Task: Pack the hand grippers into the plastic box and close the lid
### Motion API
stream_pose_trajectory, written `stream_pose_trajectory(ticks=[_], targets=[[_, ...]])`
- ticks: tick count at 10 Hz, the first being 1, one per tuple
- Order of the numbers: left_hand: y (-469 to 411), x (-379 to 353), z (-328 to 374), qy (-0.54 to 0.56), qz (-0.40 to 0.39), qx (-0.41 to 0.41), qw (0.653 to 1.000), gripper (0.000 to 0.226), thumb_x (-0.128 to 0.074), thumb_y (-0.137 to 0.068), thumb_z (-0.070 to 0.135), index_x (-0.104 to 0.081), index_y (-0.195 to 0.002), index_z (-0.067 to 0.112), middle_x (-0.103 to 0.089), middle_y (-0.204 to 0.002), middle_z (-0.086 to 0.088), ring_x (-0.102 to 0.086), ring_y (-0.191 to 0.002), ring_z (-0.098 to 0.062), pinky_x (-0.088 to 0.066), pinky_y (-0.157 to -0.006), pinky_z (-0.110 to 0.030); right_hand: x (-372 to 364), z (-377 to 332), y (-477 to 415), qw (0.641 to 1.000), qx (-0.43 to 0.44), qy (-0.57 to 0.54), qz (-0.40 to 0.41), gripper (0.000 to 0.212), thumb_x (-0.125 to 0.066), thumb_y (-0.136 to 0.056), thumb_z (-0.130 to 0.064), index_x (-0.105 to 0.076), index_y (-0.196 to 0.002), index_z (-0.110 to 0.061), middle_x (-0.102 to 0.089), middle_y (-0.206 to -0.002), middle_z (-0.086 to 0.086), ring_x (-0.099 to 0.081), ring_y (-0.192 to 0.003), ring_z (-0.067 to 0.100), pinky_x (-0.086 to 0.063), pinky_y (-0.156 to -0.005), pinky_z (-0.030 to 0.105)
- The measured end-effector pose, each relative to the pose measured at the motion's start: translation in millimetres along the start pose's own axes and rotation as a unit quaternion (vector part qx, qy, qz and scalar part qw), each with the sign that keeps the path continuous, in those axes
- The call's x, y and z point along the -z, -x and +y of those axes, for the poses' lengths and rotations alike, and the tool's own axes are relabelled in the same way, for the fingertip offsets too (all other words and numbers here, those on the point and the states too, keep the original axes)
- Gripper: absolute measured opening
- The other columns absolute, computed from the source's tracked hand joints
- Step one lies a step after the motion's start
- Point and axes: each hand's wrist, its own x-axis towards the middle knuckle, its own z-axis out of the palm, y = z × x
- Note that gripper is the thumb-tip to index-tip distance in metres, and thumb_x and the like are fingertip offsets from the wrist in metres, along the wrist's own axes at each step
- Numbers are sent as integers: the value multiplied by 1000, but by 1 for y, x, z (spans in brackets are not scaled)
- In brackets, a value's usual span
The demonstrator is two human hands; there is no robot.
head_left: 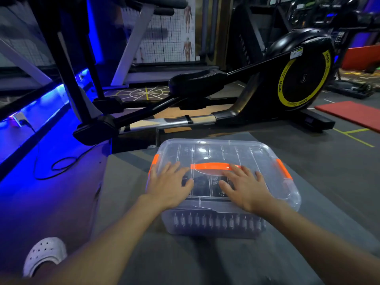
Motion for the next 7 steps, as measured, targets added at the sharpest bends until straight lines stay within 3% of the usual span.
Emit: stream_pose_trajectory(ticks=[1, 2, 3, 4, 5, 6, 7], targets=[[-1, 4, 6, -25, -50, 19, 998, 65, -17, -89, 68, -25, -148, 43, -18, -163, 3, -9, -151, -20, 4, -117, -59, 7, 6, -4, 1000, 24, 14, -8, 55, -22, -95, -63, -31, -145, -41, -16, -162, -6, -11, -149, 23, -7, -115, 59], [1, 3, 10, -73, -81, 36, 993, 65, -11, -87, 75, 2, -148, 56, 0, -166, -4, 4, -152, -30, 7, -116, -61, 10, 32, -8, 1000, -9, 24, -5, 64, -16, -92, -69, -12, -150, -43, -7, -164, -1, -4, -151, 25, -5, -115, 60], [1, 4, 13, -93, -119, 49, 987, 63, -9, -89, 76, 15, -144, 59, 11, -165, -1, 13, -150, -33, 12, -115, -62, 5, 38, -9, 996, -60, 30, -52, 70, -7, -88, -74, -1, -151, -43, 9, -164, 5, 11, -150, 31, 6, -115, 63], [-1, 5, 14, -92, -116, 50, 988, 61, -9, -90, 74, 15, -144, 59, 10, -165, 0, 14, -150, -32, 13, -115, -61, 6, 37, -13, 997, -49, 23, -56, 71, -7, -88, -74, 0, -152, -43, 13, -163, 6, 15, -148, 33, 9, -114, 64], [1, 7, 12, -80, -115, 48, 989, 58, -12, -92, 71, 9, -146, 59, 3, -166, 0, 10, -151, -30, 10, -115, -60, 11, 36, -11, 996, -48, 27, -71, 71, -10, -89, -73, 0, -152, -40, 12, -163, 7, 15, -148, 34, 8, -114, 64], [-12, 16, 11, -35, -92, 44, 994, 51, -17, -92, 67, -32, -139, 55, -32, -157, 3, -24, -146, -25, -11, -112, -57, 23, 34, -18, 995, -48, 42, -73, 65, -18, -92, -68, -16, -150, -38, -8, -162, 11, -6, -149, 38, -8, -113, 64], [-36, 34, 2, 127, -39, 102, 986, 38, -27, -93, 58, -53, -86, 32, -62, -95, 9, -56, -101, -19, -32, -94, -46, 42, 26, -49, 997, -72, -32, -23, 50, -29, -97, -56, -41, -139, -32, -46, -143, 12, -41, -131, 33, -29, -107, 52]])
